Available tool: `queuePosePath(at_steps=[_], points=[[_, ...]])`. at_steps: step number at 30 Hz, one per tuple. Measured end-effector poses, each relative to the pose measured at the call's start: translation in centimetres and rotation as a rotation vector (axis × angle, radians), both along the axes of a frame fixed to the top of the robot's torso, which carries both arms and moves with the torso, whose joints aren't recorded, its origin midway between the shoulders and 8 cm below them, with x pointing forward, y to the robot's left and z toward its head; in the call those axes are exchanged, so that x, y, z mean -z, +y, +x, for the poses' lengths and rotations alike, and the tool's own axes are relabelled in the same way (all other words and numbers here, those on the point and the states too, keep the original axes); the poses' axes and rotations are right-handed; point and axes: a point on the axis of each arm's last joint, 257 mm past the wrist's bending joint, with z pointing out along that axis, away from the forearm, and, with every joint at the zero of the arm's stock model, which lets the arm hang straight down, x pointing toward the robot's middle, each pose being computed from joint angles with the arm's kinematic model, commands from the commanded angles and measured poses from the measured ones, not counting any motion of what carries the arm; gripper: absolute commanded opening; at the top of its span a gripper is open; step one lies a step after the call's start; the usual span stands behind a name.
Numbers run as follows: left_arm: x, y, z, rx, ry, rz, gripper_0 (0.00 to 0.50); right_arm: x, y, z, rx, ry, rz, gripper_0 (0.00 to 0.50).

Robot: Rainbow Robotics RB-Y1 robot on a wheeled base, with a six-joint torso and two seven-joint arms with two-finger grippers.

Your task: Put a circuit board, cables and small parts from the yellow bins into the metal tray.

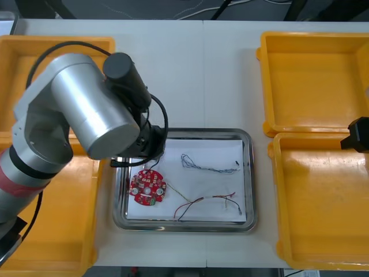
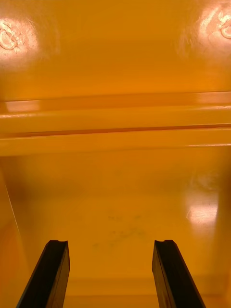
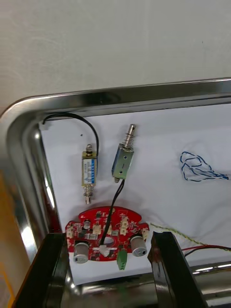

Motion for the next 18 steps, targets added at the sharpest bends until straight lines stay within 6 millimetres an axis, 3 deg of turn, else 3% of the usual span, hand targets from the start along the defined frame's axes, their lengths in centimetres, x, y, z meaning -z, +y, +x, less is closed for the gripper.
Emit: queuePosePath(at_steps=[10,18], points=[[-4.0,6.7,-0.1,-0.051,0.012,-0.003,0.5,0.0,0.0,0.0,0.0,0.0,0.0,0.5],[-7.0,13.2,0.1,-0.134,-0.008,0.027,0.5,0.0,0.0,0.0,0.0,0.0,0.0,0.5]])
